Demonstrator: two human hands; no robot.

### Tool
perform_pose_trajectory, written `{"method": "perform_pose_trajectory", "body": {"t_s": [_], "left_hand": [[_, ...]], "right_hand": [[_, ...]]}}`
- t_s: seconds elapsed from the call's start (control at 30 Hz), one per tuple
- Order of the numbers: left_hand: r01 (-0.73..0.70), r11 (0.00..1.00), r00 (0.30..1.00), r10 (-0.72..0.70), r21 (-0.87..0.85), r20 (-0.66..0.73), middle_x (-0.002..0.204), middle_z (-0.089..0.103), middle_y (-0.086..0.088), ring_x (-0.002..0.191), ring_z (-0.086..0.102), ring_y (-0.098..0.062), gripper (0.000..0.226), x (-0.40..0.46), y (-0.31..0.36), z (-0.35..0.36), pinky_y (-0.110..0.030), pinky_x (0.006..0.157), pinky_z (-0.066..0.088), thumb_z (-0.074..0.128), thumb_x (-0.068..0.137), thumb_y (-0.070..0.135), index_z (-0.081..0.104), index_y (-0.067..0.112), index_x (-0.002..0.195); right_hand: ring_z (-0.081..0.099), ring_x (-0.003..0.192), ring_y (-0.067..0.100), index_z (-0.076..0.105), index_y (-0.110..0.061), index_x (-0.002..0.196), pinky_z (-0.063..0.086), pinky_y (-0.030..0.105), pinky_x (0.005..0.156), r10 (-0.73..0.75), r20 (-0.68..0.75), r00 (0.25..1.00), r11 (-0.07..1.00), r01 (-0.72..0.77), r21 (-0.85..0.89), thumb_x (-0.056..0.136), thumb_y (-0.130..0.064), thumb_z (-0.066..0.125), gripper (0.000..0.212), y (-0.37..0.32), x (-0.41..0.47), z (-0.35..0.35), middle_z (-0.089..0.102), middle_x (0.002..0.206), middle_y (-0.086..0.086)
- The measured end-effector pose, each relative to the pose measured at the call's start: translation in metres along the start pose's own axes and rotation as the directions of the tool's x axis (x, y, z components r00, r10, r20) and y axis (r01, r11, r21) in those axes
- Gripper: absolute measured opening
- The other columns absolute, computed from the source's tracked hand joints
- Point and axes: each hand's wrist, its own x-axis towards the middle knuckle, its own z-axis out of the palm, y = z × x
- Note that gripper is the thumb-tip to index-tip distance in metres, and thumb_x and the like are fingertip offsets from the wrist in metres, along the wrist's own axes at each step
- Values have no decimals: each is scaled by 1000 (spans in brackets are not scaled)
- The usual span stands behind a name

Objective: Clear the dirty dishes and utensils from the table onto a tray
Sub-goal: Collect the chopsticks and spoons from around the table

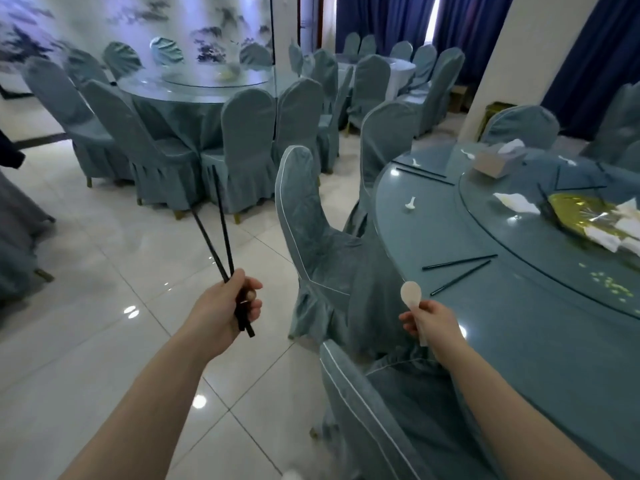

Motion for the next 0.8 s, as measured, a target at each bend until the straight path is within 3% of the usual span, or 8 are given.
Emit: {"method": "perform_pose_trajectory", "body": {"t_s": [0.2, 0.37, 0.43, 0.5, 0.6, 0.8], "left_hand": [[-27, 994, 987, 10, 105, 161, 49, 36, 8, 38, 28, -4, 25, 99, 44, 7, -17, 32, 25, 41, 102, 20, 60, 5, 106], [23, 990, 970, -55, 137, 238, 48, 31, 6, 35, 22, -7, 25, 169, 69, 19, -18, 30, 21, 47, 99, 32, 65, 18, 111], [15, 983, 958, -67, 185, 280, 47, 31, 5, 35, 23, -8, 30, 198, 79, 25, -19, 30, 22, 47, 98, 42, 69, 23, 105], [15, 975, 945, -87, 223, 316, 46, 33, 5, 35, 23, -8, 42, 229, 92, 31, -20, 30, 23, 43, 97, 49, 68, 15, 94], [57, 967, 925, -144, 249, 351, 44, 34, 3, 33, 25, -9, 49, 269, 109, 41, -19, 30, 23, 47, 93, 52, 50, 11, 67], [81, 945, 832, -239, 317, 500, 41, 32, 2, 29, 24, -10, 48, 342, 135, 70, -17, 30, 19, 53, 92, 44, 46, 14, 55]], "right_hand": [[62, 62, 14, 62, -16, 91, 50, 28, 58, 45, -147, 988, 996, -56, -72, 96, -27, 53, 15, -19, 73, 36, 71, 67, -5], [52, 57, 15, 58, -20, 84, 43, 31, 55, 76, -239, 968, 992, -97, -77, 92, -12, 51, 14, -40, 110, 54, 67, 71, 4], [52, 58, 16, 59, -22, 82, 43, 30, 55, 88, -279, 956, 992, -110, -67, 87, -7, 57, 16, -47, 122, 60, 66, 71, 6], [52, 57, 16, 60, -21, 83, 42, 29, 54, 99, -325, 940, 990, -125, -60, 84, -5, 61, 16, -54, 134, 67, 63, 67, 5], [50, 58, 17, 63, -15, 83, 41, 30, 54, 143, -408, 902, 981, -183, -61, 82, -4, 61, 11, -56, 144, 79, 58, 64, 5], [52, 62, 23, 64, -8, 83, 41, 32, 59, 266, -572, 776, 954, -297, 41, 79, -9, 65, 4, -47, 157, 109, 60, 68, 10]]}}
